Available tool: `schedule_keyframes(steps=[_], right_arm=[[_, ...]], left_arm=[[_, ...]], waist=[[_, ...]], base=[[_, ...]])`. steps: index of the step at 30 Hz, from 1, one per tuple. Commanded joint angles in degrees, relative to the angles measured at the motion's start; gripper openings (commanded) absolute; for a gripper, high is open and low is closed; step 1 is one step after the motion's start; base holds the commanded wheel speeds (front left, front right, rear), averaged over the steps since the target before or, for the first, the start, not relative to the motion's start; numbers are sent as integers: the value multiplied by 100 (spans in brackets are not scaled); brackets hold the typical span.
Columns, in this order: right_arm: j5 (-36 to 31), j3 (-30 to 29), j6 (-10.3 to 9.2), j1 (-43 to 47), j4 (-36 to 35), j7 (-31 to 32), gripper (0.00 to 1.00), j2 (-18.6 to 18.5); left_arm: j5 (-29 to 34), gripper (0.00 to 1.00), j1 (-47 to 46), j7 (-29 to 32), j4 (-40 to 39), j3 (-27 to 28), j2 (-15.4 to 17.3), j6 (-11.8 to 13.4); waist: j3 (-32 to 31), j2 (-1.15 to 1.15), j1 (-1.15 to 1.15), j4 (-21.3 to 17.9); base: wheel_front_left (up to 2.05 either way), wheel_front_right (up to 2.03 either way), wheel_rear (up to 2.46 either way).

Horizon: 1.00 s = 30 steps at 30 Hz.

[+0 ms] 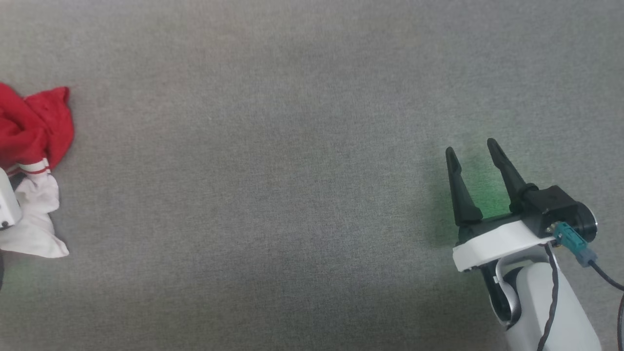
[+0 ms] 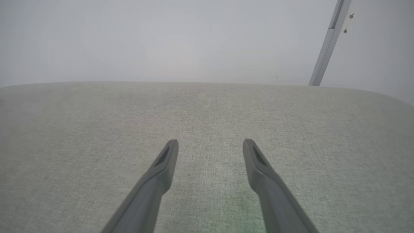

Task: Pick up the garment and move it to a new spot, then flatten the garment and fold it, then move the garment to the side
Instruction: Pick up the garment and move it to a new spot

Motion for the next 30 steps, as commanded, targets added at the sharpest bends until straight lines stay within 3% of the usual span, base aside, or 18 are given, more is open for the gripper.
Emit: schedule_keyframes(steps=[1, 7, 16, 22, 30], right_arm=[[65, 26, -10, 69, 41, -7, 100, 13], [214, 73, -10, 225, 122, -7, 100, 14], [405, 115, -10, 441, 184, -7, 100, 12], [578, 151, -9, 466, 172, -7, 100, 13], [892, 238, -9, 381, 146, -7, 100, 13]], left_arm=[[-5, 0, 193, -94, -32, -151, -243, -28], [-246, 0, 98, -537, -400, -156, -55, -20], [-881, 0, 220, -529, -1574, -310, -64, -20], [-1233, 0, 172, -207, -2511, -440, -239, -20], [-1192, 0, -183, 445, -3304, -935, -719, -10]], waist=[[-164, 0, 0, 17], [-602, 0, 0, 24], [-941, 0, 0, -66], [-979, 0, 0, -315], [-823, 0, 0, -876]], base=[[0, 0, 0], [0, 0, 0], [0, 0, 0], [0, 0, 0], [0, 0, 0]])
